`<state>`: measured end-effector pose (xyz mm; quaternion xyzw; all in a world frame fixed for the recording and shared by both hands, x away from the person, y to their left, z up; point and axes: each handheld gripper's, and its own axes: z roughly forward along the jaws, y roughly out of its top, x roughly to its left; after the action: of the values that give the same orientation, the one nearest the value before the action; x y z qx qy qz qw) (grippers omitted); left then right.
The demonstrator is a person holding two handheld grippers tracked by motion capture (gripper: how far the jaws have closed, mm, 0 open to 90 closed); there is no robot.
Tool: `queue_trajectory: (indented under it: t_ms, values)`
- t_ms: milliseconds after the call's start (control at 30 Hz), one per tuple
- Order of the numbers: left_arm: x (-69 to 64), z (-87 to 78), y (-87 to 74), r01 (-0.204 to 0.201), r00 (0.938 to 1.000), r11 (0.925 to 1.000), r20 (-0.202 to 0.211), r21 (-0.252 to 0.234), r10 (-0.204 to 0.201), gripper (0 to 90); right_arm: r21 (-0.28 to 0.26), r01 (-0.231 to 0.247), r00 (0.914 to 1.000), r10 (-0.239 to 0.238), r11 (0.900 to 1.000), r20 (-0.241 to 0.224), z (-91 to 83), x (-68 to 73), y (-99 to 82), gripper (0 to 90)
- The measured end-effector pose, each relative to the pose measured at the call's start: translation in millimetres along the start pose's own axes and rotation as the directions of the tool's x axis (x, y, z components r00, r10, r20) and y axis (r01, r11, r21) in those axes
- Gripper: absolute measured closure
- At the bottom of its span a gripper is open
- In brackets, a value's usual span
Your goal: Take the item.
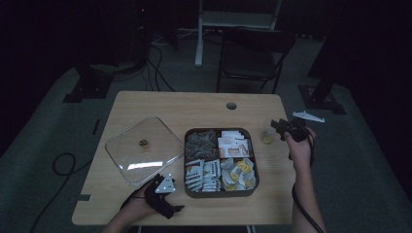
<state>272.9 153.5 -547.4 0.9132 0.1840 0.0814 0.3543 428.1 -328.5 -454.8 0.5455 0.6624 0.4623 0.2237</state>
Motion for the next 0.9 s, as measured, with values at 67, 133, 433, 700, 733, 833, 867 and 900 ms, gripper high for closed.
queue_trajectory:
  t_ms: [67,133,433,700,733,833,867,900]
  values:
    - [0.0,0.0,0.0,0.000,1.0000,1.0000,0.000,0.000,0.000,1.1,-0.016,0.021,0.9998,-0.021,0.9997,-0.007,-1.3,0.2,-1.4,45.1]
    - [0.0,0.0,0.0,0.000,1.0000,1.0000,0.000,0.000,0.000,1.1,-0.022,0.036,0.9993,-0.037,0.9991,-0.004,-3.5,0.1,-3.1,43.7]
    - [0.0,0.0,0.0,0.000,1.0000,1.0000,0.000,0.000,0.000,1.1,-0.041,0.065,0.9970,-0.067,0.9970,-0.039,-16.7,0.5,-16.0,32.5]
    - [0.0,0.0,0.0,0.000,1.0000,1.0000,0.000,0.000,0.000,1.1,-0.060,0.085,0.9938,-0.089,0.9946,-0.067,-28.8,7.7,-31.1,25.7]
    - [0.0,0.0,0.0,0.000,1.0000,1.0000,0.000,0.000,0.000,1.1,-0.064,0.086,0.9935,-0.090,0.9942,-0.069,-30.0,8.3,-32.6,25.6]
    - [-0.1,0.0,0.0,0.001,1.0000,1.0000,0.000,-0.001,-0.001,1.1,-0.078,0.089,0.9921,-0.095,0.9930,-0.082,-34.4,11.9,-38.2,25.5]
    - [-0.1,0.0,0.0,0.001,1.0000,1.0000,0.000,-0.001,-0.001,1.1,-0.078,0.089,0.9921,-0.095,0.9930,-0.082,-34.4,11.9,-38.2,25.5]
    - [-0.1,0.0,-0.1,0.001,1.0000,1.0000,0.000,-0.001,-0.001,1.1,-0.083,0.089,0.9909,-0.096,0.9926,-0.094,-36.8,14.3,-41.9,25.4]
